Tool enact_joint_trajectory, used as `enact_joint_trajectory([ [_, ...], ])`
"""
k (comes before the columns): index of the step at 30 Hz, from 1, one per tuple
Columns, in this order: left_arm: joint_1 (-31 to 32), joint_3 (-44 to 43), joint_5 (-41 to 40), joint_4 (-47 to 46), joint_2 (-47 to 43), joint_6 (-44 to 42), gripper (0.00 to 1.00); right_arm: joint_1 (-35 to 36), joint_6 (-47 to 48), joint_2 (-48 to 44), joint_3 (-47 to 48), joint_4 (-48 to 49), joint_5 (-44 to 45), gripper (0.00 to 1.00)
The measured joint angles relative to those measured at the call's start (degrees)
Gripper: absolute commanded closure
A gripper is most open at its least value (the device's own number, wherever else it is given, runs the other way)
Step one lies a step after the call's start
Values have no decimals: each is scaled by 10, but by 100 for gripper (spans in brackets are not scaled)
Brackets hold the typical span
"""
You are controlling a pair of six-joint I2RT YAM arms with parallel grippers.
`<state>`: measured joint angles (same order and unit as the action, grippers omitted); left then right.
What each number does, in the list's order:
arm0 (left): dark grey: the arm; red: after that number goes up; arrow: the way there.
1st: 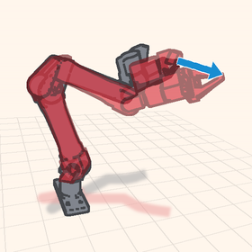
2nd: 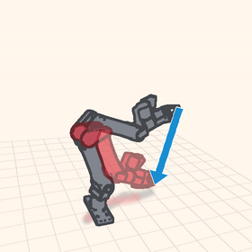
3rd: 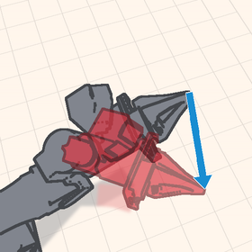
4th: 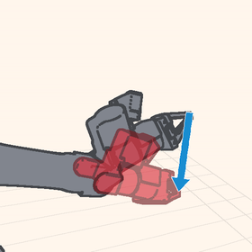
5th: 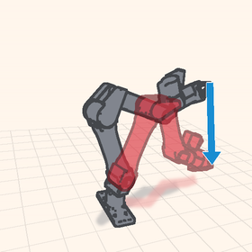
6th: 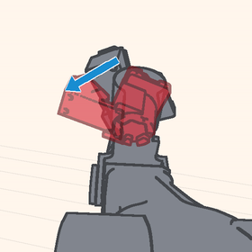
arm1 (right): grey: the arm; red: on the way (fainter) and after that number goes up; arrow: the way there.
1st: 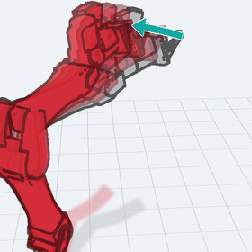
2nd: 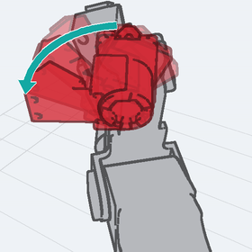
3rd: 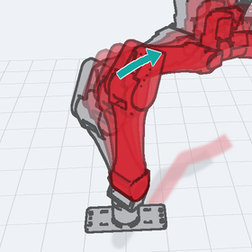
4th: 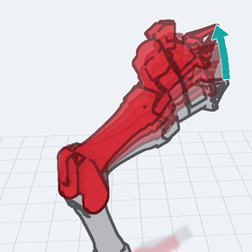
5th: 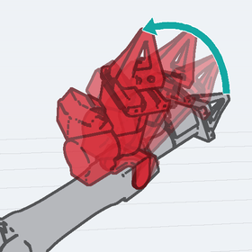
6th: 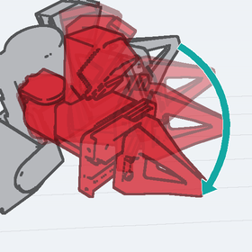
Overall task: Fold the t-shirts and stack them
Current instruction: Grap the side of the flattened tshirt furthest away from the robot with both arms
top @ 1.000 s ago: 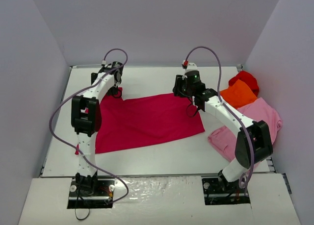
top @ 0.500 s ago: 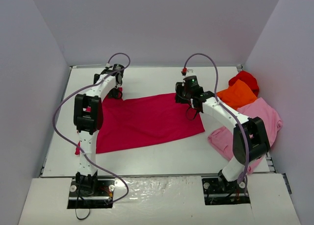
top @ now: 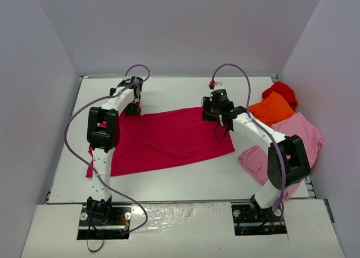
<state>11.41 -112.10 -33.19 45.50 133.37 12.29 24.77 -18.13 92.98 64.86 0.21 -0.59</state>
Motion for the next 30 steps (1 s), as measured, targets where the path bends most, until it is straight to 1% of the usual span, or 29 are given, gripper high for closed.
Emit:
enact_joint_trajectory([
  [9, -17, -56, 0, 3, 36, -2, 15, 0, 0, -22, -21, -13, 14, 67],
  [13, -19, -79, 0, 10, 50, -3, 18, -1, 1, -29, -21, -13, 20, 71],
  [18, -21, -84, 3, 9, 53, -3, 27, -3, 2, -29, -22, -15, 24, 79],
  [20, -21, -84, 7, 8, 53, -3, 29, -4, 2, -29, -22, -19, 24, 81],
  [30, -22, -85, 13, 10, 54, -3, 30, -4, 2, -29, -26, -26, 24, 83],
])
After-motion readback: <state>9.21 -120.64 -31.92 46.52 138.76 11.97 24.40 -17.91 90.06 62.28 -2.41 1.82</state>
